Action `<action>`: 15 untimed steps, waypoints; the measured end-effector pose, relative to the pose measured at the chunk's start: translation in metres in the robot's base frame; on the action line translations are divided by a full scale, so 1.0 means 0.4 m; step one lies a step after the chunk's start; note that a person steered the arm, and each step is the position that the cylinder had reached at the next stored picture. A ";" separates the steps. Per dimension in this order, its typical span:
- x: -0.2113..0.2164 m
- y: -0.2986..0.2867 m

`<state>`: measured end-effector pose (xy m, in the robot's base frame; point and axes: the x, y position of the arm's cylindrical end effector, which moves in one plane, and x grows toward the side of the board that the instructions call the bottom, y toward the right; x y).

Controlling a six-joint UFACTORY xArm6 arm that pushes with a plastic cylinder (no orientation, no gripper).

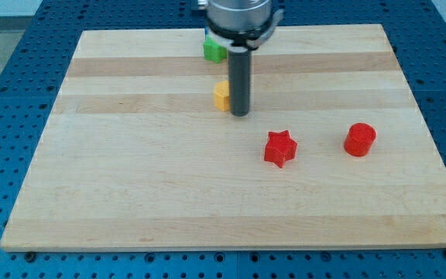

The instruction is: Push the yellow hexagon into the group of the blocks

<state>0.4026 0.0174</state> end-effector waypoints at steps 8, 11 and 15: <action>-0.053 0.000; -0.205 0.152; -0.330 0.154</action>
<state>0.2707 0.0789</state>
